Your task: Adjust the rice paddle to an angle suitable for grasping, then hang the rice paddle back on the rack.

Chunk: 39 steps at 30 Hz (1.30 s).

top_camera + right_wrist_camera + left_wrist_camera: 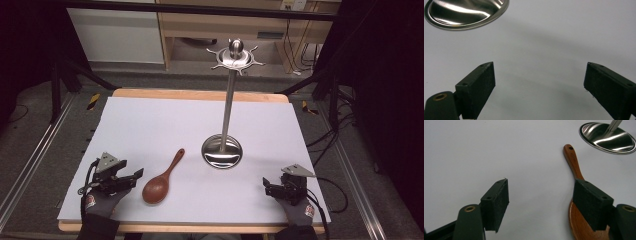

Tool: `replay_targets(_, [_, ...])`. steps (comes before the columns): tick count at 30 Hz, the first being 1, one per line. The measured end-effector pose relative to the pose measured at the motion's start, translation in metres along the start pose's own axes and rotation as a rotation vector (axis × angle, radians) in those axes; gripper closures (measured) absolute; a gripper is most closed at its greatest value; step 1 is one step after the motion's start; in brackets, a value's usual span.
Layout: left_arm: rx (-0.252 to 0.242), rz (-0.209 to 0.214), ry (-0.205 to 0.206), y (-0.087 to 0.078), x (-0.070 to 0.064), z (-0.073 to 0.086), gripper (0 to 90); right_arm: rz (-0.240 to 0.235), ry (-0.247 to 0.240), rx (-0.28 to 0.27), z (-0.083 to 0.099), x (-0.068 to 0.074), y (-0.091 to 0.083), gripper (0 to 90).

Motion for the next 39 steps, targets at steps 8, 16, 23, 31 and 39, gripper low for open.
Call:
replay_targets(8, [-0.004, 0.014, 0.017, 0.0, -0.008, -0.001, 28.1, -0.001, -0.001, 0.003, -0.001, 0.001, 0.001, 10.4])
replay_targets(16, [0.014, 0.028, 0.041, 0.002, -0.016, -0.005, 28.1, 0.002, -0.019, 0.01, -0.001, 0.002, 0.002, 10.4])
replay_targets(23, [0.029, 0.035, 0.05, 0.003, -0.02, -0.008, 28.3, -0.005, -0.02, 0.009, 0.0, 0.003, 0.001, 10.4])
replay_targets(31, [0.054, 0.043, 0.071, 0.005, -0.025, -0.016, 28.7, -0.012, -0.015, 0.012, -0.001, 0.004, 0.002, 10.4])
replay_targets(39, [0.073, 0.058, 0.093, 0.012, -0.035, -0.026, 28.8, -0.009, -0.015, 0.013, -0.001, 0.004, 0.002, 10.5])
Point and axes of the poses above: each handheld gripper's, and its own axes: y roughly forward along the jaws, z roughly out of its underside, x roughly to its left, the point moved 3 cm from there along y, roughly forward along the jaws, and after that the axes turned 14 degrees about -y, right-handed, at the moved point
